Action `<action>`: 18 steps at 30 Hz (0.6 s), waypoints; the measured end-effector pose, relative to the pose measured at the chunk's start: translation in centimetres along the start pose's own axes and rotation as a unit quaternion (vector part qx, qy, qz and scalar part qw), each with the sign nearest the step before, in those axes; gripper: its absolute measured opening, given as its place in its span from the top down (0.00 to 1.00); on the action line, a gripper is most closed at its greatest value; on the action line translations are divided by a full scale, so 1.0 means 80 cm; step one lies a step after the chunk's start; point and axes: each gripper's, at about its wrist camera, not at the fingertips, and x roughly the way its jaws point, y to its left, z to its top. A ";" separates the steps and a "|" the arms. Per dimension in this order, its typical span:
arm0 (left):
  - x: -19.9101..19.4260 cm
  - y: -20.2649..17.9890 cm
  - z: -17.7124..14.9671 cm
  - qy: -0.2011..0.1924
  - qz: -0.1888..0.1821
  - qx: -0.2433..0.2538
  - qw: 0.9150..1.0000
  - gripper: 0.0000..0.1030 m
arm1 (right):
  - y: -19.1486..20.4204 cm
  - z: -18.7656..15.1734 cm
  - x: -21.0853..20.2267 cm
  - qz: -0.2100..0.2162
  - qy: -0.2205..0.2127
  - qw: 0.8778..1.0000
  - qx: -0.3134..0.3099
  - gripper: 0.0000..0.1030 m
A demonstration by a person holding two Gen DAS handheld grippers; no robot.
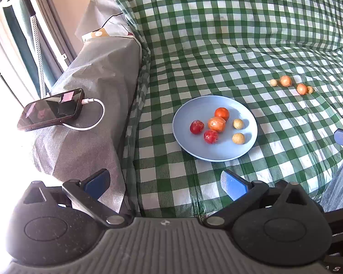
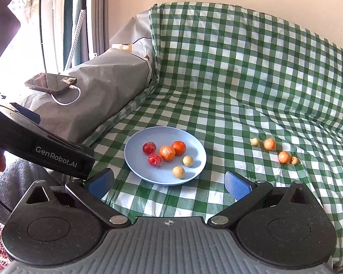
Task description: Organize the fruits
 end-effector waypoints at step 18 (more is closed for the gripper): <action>0.015 -0.006 0.009 0.010 0.000 0.007 1.000 0.00 | -0.009 -0.003 0.012 -0.003 0.015 1.000 0.013 0.01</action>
